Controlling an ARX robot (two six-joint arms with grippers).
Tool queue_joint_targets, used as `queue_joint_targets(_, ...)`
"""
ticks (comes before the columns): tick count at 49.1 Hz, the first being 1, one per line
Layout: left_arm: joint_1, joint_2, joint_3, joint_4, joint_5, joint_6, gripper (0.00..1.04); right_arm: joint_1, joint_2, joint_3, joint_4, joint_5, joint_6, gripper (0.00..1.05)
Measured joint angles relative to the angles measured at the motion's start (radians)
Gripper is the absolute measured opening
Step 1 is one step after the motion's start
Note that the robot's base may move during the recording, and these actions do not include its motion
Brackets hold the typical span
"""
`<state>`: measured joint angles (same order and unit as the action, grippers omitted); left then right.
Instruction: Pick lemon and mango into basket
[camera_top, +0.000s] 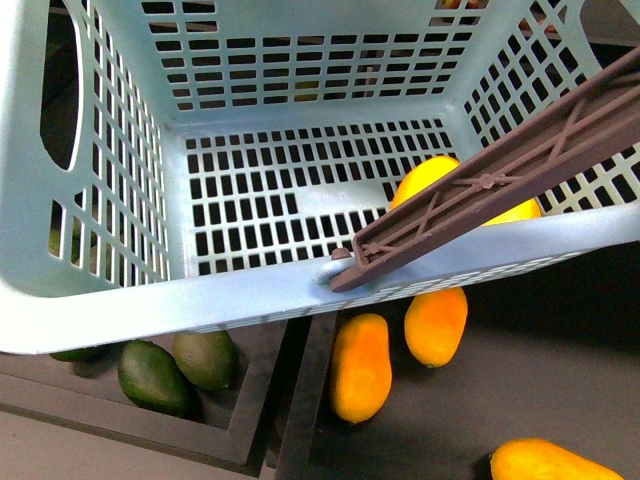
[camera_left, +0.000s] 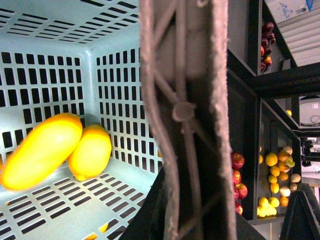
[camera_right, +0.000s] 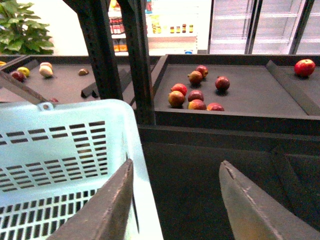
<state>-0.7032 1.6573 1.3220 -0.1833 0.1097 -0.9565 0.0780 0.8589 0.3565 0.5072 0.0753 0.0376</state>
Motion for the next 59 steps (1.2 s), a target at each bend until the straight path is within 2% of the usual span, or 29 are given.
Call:
queue_joint_targets(4, 0.000, 0.000, 0.000, 0.000, 0.010, -0.005, 0.05, -0.048, -0.037, -0.057, 0.010, -0.066, -0.013, 0.37)
queue_joint_targets(12, -0.001, 0.000, 0.000, 0.000, 0.008, -0.002, 0.05, -0.074, -0.128, -0.158, 0.015, -0.073, -0.029, 0.02)
queue_joint_targets(46, -0.001, 0.000, 0.000, 0.000, 0.006, -0.001, 0.05, -0.075, -0.476, -0.338, -0.135, -0.073, -0.033, 0.02)
queue_joint_targets(59, -0.001, 0.000, 0.000, 0.000, 0.005, -0.001, 0.05, -0.075, -0.587, -0.339, -0.235, -0.073, -0.033, 0.02)
